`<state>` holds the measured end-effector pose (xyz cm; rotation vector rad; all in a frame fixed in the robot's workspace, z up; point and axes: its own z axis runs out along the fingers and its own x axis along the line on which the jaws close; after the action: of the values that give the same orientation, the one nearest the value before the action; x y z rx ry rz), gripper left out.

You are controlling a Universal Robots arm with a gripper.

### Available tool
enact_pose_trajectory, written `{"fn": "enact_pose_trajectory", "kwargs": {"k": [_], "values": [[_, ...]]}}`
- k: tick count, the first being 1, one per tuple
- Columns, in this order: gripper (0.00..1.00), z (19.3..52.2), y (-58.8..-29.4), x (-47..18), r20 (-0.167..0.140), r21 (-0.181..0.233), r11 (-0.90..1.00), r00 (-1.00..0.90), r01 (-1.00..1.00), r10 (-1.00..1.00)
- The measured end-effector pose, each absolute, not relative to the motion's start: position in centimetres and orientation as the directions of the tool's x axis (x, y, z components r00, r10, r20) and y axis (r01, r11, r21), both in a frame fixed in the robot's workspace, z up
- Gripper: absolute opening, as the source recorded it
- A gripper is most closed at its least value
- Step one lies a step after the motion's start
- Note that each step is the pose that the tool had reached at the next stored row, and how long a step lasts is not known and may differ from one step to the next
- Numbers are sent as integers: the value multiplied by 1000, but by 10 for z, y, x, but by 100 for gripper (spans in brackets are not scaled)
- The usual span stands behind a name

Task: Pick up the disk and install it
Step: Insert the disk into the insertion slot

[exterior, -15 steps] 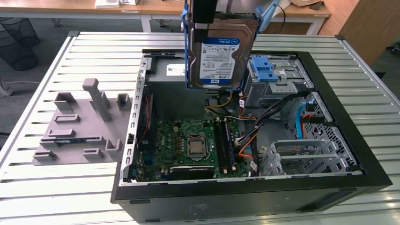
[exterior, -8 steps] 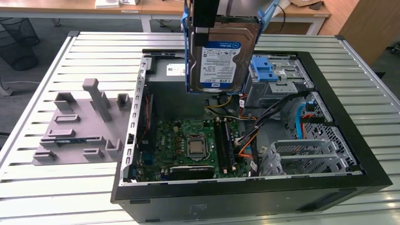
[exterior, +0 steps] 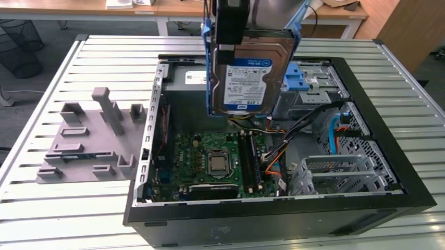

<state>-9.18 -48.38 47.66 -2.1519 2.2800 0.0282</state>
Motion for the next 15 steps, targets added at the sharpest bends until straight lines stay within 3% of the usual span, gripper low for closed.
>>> {"fn": "enact_pose_trajectory", "kwargs": {"k": [15], "values": [[36,476,-514,-62,-17,9,58,-58,-998,-998]]}}
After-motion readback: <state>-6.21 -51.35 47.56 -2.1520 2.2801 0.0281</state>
